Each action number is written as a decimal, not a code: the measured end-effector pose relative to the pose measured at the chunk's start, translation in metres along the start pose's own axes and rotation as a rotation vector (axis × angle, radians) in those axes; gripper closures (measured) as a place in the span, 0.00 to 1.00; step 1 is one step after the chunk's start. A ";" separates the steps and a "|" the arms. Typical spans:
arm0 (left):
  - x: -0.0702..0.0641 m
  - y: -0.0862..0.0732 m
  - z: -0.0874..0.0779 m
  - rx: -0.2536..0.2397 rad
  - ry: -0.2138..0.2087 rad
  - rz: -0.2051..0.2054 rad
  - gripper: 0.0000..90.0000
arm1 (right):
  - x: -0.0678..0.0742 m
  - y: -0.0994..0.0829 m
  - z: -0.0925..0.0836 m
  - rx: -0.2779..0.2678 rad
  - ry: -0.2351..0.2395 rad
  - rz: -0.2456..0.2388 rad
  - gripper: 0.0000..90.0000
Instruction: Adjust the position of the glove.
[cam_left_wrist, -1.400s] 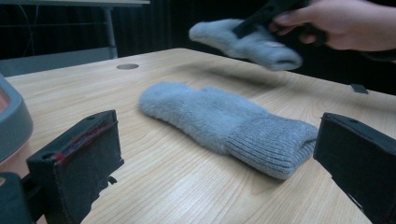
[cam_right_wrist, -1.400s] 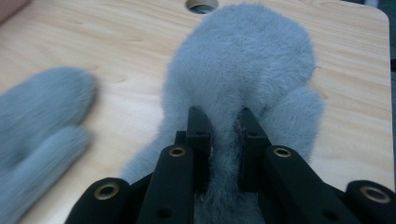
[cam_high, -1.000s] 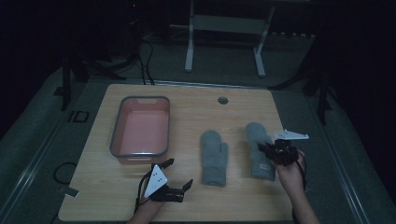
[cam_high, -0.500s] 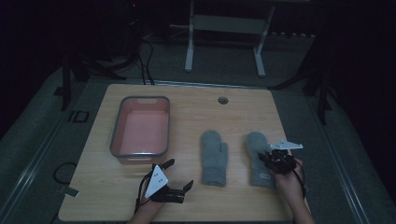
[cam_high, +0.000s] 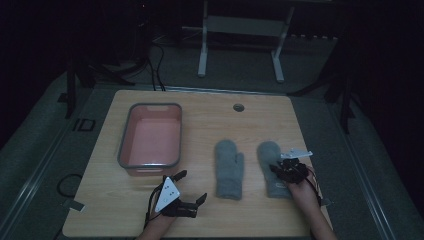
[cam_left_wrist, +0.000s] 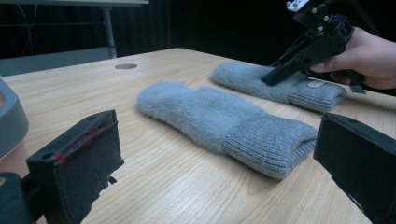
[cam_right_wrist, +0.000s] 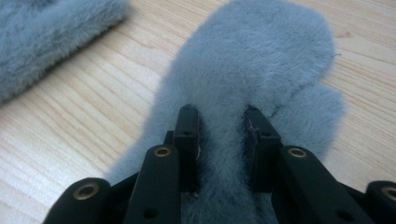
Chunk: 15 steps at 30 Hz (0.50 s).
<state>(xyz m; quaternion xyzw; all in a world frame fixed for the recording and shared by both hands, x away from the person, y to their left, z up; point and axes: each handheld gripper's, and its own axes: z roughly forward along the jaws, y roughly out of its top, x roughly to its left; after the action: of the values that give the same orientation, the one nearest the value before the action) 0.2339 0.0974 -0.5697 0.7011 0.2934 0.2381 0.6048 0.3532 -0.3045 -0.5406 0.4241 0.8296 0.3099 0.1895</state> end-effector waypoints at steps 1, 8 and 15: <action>0.000 0.000 0.000 0.000 0.000 0.000 0.01 | -0.001 0.001 0.001 0.000 0.003 -0.003 0.74; 0.001 0.000 0.001 0.010 -0.003 -0.009 0.01 | 0.003 0.007 -0.009 -0.028 0.033 0.018 0.56; 0.001 0.000 0.001 0.008 -0.004 -0.006 0.01 | 0.018 0.016 -0.025 -0.081 0.077 0.003 0.49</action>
<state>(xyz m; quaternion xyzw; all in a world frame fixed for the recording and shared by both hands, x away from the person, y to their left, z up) 0.2350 0.0974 -0.5695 0.7032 0.2952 0.2337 0.6031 0.3380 -0.2918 -0.5118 0.4052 0.8223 0.3598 0.1738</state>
